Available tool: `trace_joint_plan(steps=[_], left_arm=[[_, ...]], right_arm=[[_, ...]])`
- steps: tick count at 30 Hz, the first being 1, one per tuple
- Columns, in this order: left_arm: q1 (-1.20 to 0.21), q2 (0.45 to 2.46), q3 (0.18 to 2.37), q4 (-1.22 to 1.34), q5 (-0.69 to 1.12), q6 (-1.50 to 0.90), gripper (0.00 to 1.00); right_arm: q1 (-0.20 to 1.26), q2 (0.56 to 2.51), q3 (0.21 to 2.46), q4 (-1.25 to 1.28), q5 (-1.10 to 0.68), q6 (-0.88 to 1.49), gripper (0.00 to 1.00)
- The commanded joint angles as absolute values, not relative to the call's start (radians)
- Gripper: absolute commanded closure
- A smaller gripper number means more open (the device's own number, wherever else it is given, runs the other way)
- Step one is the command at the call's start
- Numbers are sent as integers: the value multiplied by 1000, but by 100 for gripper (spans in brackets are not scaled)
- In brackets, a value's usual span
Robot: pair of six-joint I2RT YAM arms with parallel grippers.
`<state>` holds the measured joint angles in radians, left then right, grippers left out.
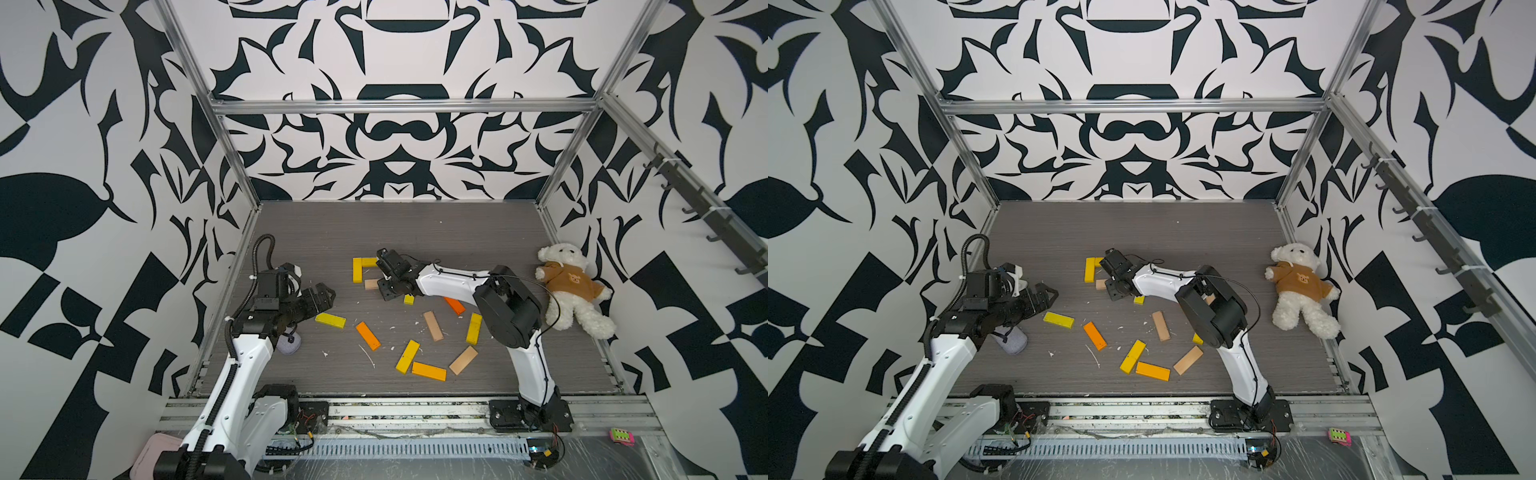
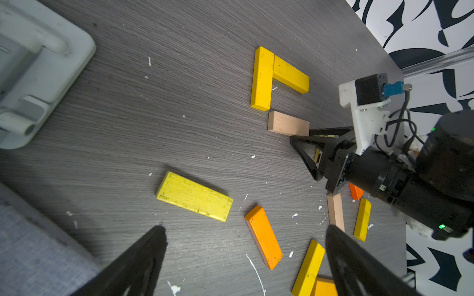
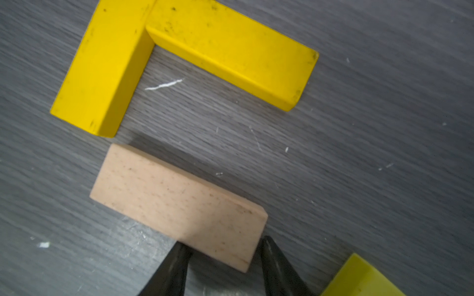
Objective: Assemble the number 8 with building blocks
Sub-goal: Assemble the building block at the center of the board.
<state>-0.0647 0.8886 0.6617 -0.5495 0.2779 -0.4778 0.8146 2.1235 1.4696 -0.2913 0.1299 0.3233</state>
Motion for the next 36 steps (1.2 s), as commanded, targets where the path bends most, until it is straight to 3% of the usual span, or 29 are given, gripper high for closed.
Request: trace_joint_plan(steps=[1, 36], left_arm=[[-61, 889, 647, -544, 290, -474, 1], [-61, 889, 644, -538, 294, -470, 1]], right_arm=[[813, 2137, 1496, -292, 123, 356, 50], [831, 2163, 1516, -284, 151, 497, 42]])
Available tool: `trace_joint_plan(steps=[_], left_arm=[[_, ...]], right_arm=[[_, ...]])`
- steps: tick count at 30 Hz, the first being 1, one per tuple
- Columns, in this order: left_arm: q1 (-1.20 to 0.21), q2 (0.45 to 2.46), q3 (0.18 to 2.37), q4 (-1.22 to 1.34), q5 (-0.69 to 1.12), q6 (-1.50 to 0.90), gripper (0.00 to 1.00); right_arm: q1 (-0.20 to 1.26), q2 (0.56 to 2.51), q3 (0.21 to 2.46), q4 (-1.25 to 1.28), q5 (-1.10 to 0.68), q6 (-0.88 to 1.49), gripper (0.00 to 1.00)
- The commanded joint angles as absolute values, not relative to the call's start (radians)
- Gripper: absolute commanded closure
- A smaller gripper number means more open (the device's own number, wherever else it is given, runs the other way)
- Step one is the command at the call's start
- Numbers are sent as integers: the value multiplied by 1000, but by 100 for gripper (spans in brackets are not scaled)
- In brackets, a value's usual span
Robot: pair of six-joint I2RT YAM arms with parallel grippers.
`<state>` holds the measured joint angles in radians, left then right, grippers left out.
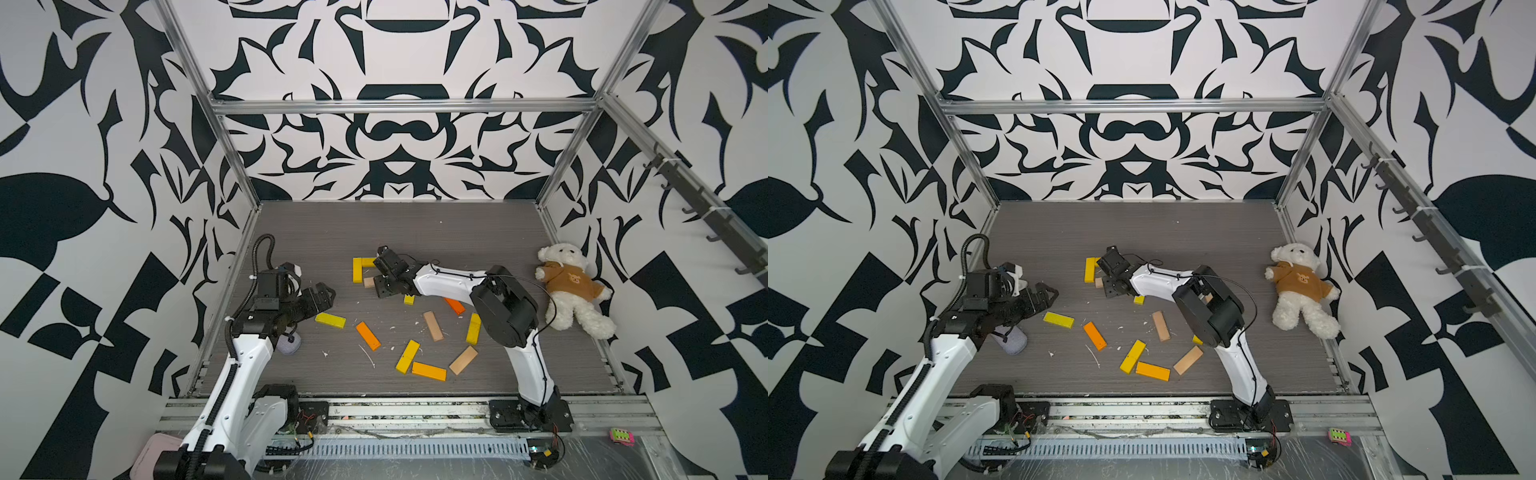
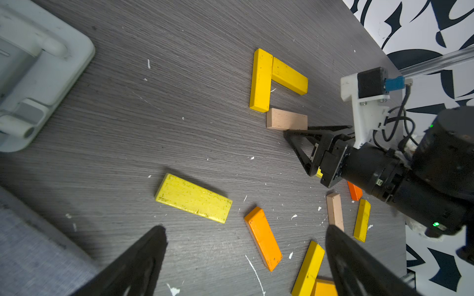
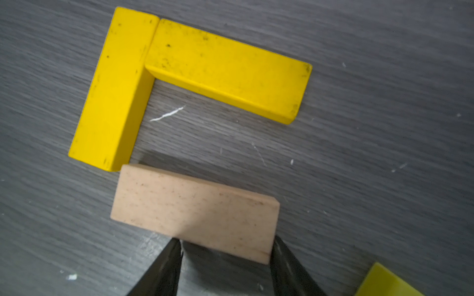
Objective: Assemble the number 8 with building blocks
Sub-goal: Assemble the building block at the center of the board.
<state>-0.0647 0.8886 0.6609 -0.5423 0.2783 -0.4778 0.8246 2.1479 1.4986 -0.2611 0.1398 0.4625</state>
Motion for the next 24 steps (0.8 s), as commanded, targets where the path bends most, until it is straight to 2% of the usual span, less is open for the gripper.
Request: trace_joint_plan(steps=[1, 24], left_arm=[[-61, 889, 644, -538, 293, -470, 1], [-61, 887, 642, -535, 296, -469, 1]], right_arm=[[833, 2164, 1517, -284, 150, 498, 42], [856, 2152, 1503, -267, 143, 535, 46]])
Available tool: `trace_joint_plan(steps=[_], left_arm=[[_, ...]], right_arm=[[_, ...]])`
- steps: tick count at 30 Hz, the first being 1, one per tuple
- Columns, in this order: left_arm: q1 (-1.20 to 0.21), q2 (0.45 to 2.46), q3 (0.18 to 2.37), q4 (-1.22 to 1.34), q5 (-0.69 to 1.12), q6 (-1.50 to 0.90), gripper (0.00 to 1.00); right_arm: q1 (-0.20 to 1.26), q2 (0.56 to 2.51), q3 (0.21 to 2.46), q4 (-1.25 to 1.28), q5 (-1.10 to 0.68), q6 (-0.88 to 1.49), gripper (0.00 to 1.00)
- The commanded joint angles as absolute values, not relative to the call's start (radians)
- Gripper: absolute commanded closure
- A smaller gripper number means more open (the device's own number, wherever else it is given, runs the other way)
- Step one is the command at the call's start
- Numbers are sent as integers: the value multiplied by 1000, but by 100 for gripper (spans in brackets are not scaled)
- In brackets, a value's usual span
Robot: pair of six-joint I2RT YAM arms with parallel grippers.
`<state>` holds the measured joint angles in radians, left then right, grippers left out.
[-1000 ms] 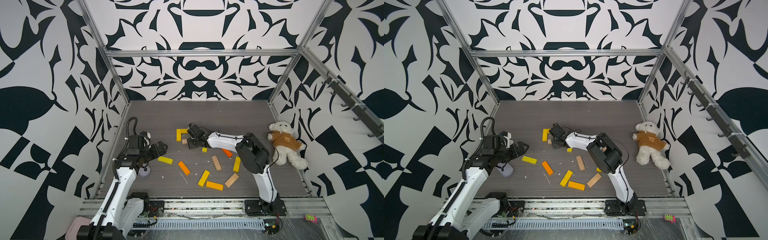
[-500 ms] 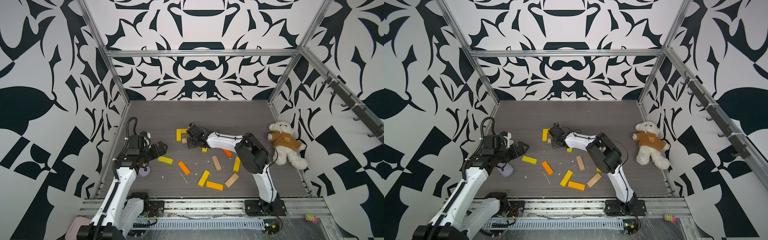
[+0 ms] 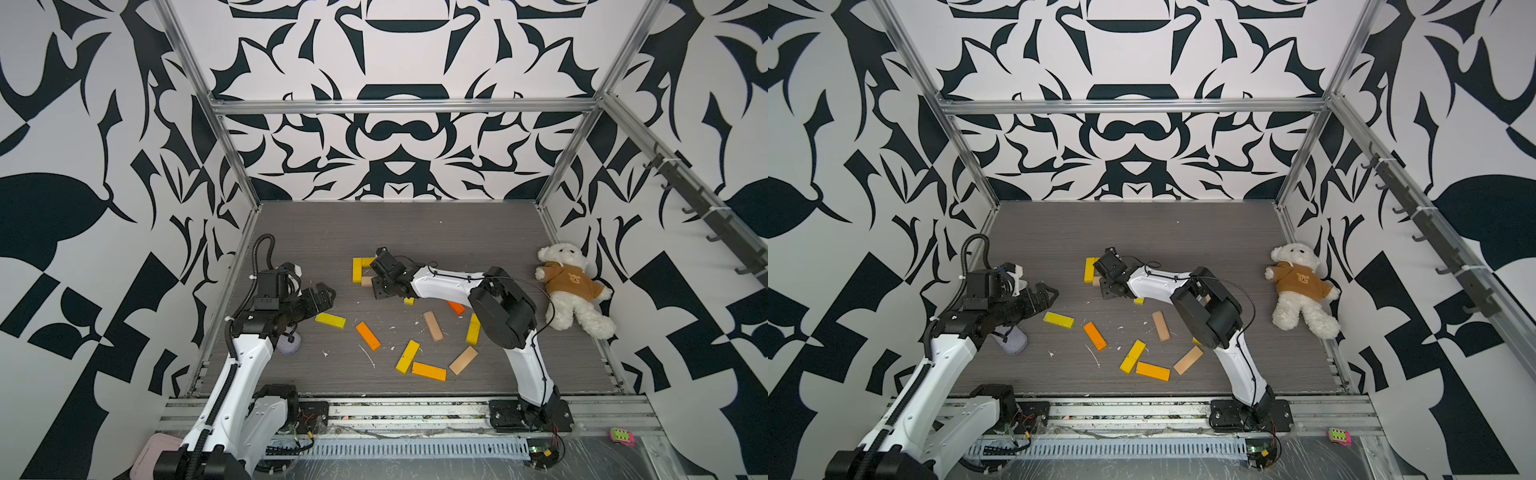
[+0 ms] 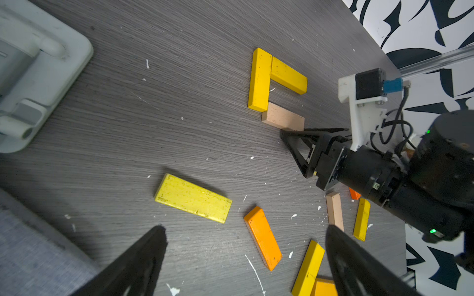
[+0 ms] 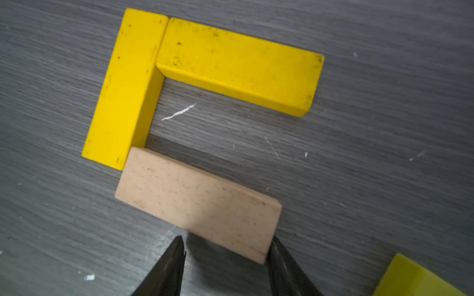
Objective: Assemble the number 8 with building blocks
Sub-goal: Assemble the building block at the center of the board.
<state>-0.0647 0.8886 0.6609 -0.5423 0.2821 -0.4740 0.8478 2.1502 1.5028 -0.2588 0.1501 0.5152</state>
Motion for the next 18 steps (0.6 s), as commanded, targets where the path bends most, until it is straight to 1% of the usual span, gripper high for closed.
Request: trace_joint_plan(steps=[1, 11, 15, 18], left_arm=[[-60, 887, 643, -535, 295, -469, 1], [-61, 897, 644, -535, 299, -470, 1], [-70, 899, 642, -555, 272, -495, 1], [-102, 897, 640, -578, 228, -523, 1]], right_arm=[[856, 2152, 1502, -267, 144, 537, 46], [857, 2139, 1489, -260, 149, 538, 46], [857, 2090, 1459, -231, 142, 525, 39], [858, 2030, 1406, -183, 107, 517, 30]])
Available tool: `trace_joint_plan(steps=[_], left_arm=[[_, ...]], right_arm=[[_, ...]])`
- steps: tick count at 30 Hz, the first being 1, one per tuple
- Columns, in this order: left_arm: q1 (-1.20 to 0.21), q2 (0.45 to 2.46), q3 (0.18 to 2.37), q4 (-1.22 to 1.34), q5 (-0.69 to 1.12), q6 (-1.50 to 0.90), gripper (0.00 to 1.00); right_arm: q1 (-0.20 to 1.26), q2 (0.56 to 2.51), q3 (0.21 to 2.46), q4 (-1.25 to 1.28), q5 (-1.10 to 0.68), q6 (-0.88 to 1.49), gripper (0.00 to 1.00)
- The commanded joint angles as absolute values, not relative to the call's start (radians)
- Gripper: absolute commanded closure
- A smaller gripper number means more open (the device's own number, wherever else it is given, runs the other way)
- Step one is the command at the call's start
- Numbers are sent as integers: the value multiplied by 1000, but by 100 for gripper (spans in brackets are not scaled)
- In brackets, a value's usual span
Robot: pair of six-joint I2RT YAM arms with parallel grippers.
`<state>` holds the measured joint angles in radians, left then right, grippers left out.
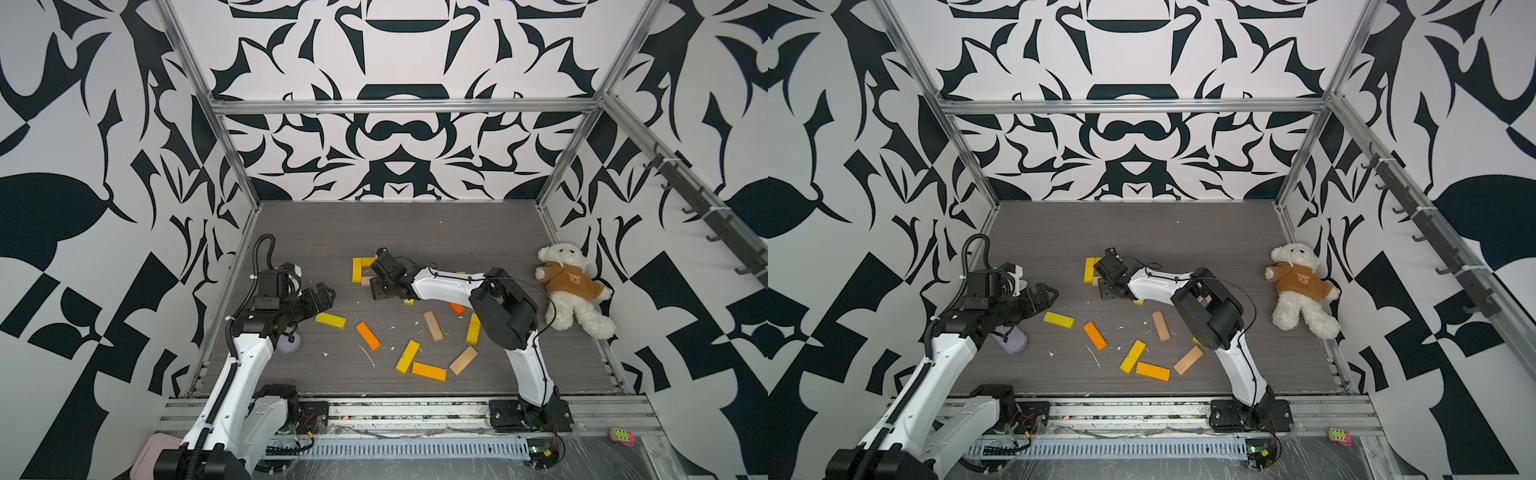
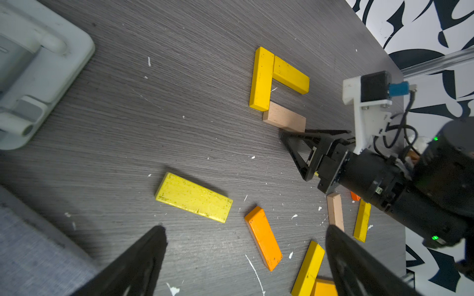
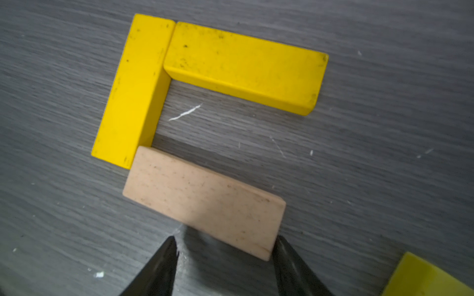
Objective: Assemble the number 8 with building blocks
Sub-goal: Assemble the building block at the center of the board.
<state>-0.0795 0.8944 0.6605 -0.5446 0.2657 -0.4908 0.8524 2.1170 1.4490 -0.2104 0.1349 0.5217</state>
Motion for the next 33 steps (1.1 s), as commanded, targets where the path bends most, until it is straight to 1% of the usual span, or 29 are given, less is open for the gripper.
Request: trace_joint_plan(steps=[1, 3, 8, 15, 18, 21, 22, 28, 33], left_arm=[[-117, 897, 637, -584, 208, -534, 0], [-166, 900, 632, -595, 149, -567, 1], [-293, 940, 621, -620, 23, -678, 1], [-431, 1090, 611, -591, -67, -804, 1], [-458, 1155, 610, -564, -83, -848, 0], [-465, 1207, 607, -544, -94, -870, 2], [-466, 1221, 607, -537, -97, -875, 3], [-466, 1312, 623, -496, -103, -892, 4], [-466, 1373, 656, -481, -104, -902, 5]], right_arm=[[859, 2007, 1387, -170, 100, 513, 28], [865, 1955, 1345, -150, 93, 501, 26], [912, 1801, 1196, -76, 74, 468, 24], [992, 1570, 980, -23, 136, 471, 24], [1013, 1490, 908, -14, 169, 489, 24], [1020, 1440, 859, -13, 183, 497, 24], [1020, 1432, 850, -14, 222, 497, 24], [1020, 1408, 827, -30, 253, 492, 25], [1020, 1427, 833, -22, 259, 481, 26]])
